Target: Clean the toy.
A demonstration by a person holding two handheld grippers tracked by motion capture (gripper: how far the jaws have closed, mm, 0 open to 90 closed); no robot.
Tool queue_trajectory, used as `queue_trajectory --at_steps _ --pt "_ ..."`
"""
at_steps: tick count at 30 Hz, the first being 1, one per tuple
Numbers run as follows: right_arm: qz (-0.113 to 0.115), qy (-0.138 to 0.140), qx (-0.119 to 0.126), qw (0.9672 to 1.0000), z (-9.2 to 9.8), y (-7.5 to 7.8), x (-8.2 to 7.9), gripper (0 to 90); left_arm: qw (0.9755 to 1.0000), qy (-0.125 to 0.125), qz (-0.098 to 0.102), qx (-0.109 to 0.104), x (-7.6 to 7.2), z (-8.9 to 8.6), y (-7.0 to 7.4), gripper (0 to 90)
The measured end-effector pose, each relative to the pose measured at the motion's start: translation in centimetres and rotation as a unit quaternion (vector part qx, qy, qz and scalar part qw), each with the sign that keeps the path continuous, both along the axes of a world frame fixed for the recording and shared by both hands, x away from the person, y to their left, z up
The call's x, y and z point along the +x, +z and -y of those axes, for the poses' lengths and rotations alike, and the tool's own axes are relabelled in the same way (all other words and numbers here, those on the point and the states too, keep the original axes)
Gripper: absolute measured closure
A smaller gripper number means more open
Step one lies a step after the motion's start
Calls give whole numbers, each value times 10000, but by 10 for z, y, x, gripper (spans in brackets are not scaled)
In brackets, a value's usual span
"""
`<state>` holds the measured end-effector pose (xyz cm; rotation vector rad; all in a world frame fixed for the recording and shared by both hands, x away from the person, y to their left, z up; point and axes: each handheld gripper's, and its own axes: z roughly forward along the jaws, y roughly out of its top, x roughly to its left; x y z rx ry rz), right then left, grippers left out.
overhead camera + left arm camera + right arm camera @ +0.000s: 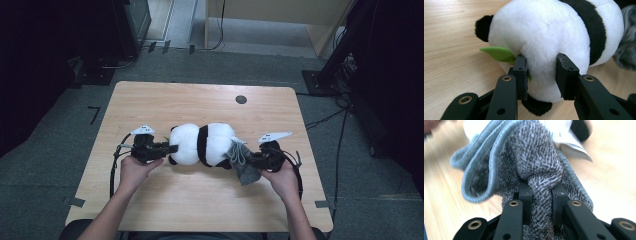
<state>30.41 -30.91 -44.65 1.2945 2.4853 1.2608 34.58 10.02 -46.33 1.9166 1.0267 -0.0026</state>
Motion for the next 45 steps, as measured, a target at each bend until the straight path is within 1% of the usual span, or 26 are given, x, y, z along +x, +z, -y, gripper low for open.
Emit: queue_trajectory --at_steps 2,4,7,10,12,14,16,19,21,23,24,28,29,34,36,38,39,40,45 --pt "270 -112 205 9994 3 14 -3 767 10000 -4 8 5 0 0 0 653" --pt "515 -180 298 9981 2 27 -7 767 10000 -10 8 11 0 0 0 654" --pt "791 -70 431 9959 -8 41 -13 767 10000 -8 17 22 0 1 0 654" --pt "933 119 407 9947 -25 45 -15 766 10000 -12 25 24 0 1 0 654" --pt "941 243 368 9946 -36 44 -15 766 10000 -15 34 26 -1 2 0 654" --pt "876 342 303 9951 -45 39 -13 766 10000 -30 26 19 -1 3 0 655" --pt "754 447 210 9959 -53 32 -11 766 10000 -38 35 20 -1 3 0 655" --pt "751 571 -91 9955 -62 22 -10 764 10000 -41 34 43 -2 3 0 656" --pt "778 631 -128 9949 -63 19 -11 762 10000 -45 36 55 -2 3 0 657" --pt "633 713 -82 9954 -62 17 -11 763 10000 -46 35 56 -2 3 0 657" --pt "575 778 -127 9952 -61 14 -11 765 10000 -45 35 53 -2 3 0 657" --pt "301 895 -583 9938 -61 0 -14 767 10000 -47 26 33 -2 3 0 657" --pt "212 885 -656 9937 -60 -4 -14 767 10000 -44 24 27 -2 3 0 658" --pt "-63 818 -713 9941 -54 -17 -9 768 10000 -31 20 33 -1 3 0 658" --pt "-202 791 -850 9930 -53 -24 -6 767 10000 -22 15 30 -1 2 -1 659" --pt "-398 755 -1067 9906 -52 -33 -3 766 10000 -14 9 28 -1 2 -1 659" --pt "-487 760 -1104 9898 -52 -36 -1 766 10000 -14 7 32 0 2 -1 659" --pt "-539 749 -1069 9900 -51 -39 0 766 10000 -14 9 36 0 1 -1 659" --pt "-636 760 -919 9908 -47 -37 2 764 10000 -3 4 37 0 1 -1 660"
